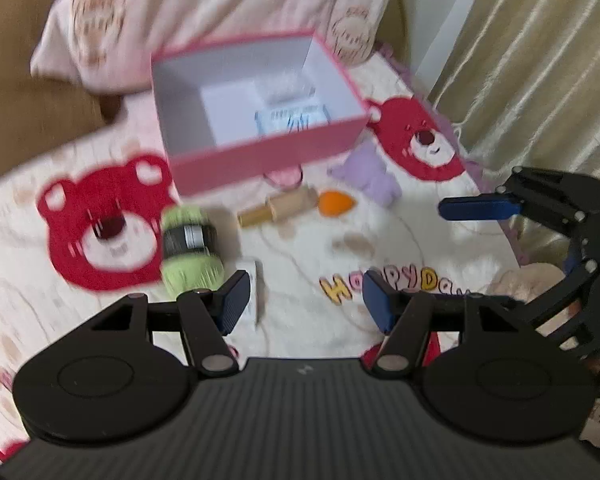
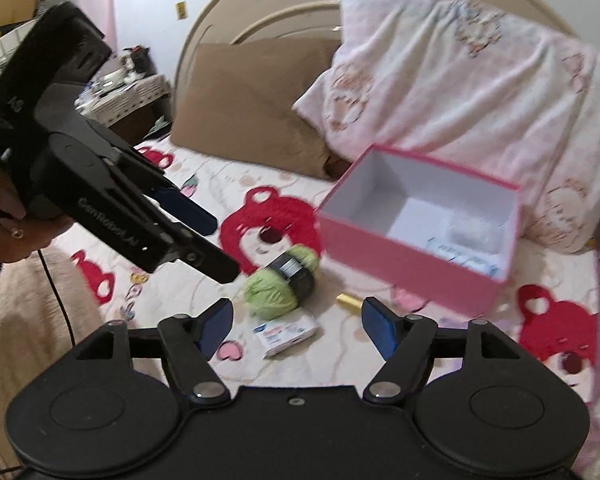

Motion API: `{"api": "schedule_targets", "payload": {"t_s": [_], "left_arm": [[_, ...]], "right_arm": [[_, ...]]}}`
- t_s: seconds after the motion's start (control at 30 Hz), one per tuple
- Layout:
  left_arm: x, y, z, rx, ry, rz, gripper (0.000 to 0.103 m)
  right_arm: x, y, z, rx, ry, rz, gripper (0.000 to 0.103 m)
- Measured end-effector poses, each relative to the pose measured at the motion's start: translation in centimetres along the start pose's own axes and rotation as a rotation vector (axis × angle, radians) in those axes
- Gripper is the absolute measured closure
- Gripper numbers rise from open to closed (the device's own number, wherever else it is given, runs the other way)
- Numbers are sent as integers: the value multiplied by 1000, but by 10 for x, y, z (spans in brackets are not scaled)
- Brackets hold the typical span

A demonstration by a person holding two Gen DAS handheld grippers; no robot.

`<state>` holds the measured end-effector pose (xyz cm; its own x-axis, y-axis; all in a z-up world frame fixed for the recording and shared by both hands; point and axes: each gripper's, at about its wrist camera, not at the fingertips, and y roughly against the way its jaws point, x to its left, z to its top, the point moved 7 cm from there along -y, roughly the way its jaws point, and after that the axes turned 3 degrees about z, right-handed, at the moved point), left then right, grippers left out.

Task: Organize objects
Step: 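Move the right gripper to the small white tissue pack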

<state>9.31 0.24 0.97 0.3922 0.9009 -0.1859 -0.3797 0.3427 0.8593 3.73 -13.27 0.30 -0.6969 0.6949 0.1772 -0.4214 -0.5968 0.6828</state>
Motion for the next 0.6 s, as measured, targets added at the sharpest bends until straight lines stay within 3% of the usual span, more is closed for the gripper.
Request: {"api": "schedule_targets", "payload": {"t_s": [0.17, 0.6], "left_arm": [[18, -42, -22, 40, 86, 28, 42], [61, -132, -40, 78, 265, 112, 42]], "right_arm": [[8, -42, -23, 26, 68, 19, 25], [13, -143, -45, 158, 279, 109, 21]]}}
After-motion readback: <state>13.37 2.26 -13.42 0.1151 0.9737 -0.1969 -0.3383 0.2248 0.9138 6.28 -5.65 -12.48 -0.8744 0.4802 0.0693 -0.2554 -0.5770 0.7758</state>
